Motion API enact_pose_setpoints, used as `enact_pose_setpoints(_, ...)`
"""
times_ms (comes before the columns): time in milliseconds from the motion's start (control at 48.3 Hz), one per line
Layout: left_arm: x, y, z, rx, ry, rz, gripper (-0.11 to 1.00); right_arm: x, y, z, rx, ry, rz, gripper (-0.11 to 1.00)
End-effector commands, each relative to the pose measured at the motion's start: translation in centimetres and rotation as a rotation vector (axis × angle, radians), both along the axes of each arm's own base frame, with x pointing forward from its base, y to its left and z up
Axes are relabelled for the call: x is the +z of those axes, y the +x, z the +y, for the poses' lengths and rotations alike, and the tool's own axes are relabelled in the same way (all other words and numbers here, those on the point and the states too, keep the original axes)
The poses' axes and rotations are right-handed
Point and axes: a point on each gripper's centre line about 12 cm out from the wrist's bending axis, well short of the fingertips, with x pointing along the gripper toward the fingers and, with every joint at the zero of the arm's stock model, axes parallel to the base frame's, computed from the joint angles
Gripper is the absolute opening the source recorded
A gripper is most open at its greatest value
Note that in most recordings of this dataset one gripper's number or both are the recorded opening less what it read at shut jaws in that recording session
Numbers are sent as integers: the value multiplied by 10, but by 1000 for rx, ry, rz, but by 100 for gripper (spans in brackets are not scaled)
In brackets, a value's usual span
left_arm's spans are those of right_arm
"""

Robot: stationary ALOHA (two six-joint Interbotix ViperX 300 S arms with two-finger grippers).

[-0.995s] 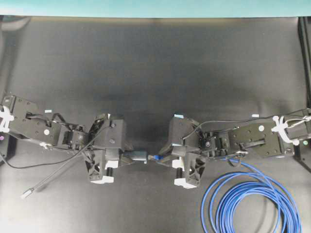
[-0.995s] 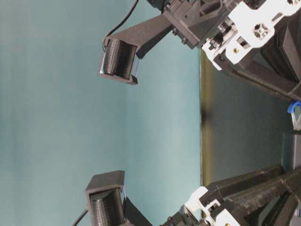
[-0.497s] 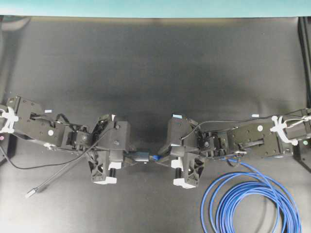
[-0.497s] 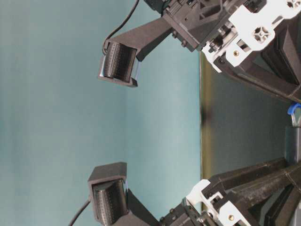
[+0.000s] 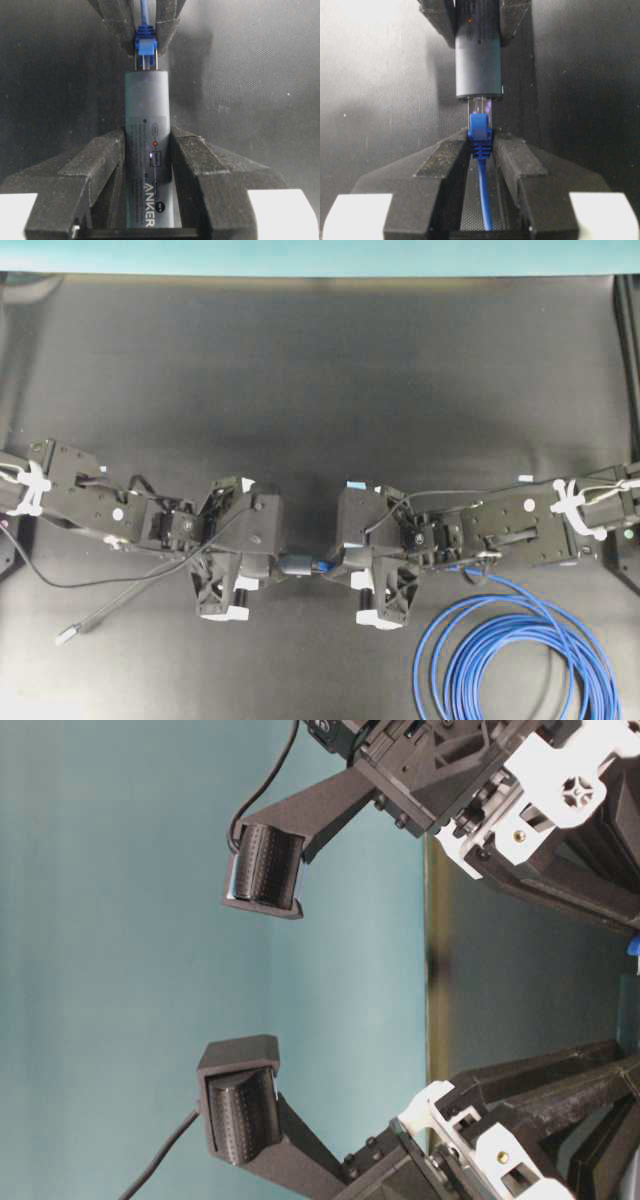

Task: Insert the LAN cable into the hub.
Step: 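Push the right gripper's plug leftward into the hub's LAN port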

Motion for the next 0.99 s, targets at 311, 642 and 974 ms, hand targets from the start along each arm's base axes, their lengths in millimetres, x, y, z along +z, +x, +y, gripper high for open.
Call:
enact_pose_setpoints(311,21,22,9,16,6,-107,28,20,18,-7,-12,2,-97,13)
enact_pose_setpoints(642,24,27,11,21,3,-142,28,25,26,-10,-14,-4,-123,13)
enact_pose_setpoints(974,24,30,11,21,2,-146,28,27,32,-11,-2,-23,-133,13)
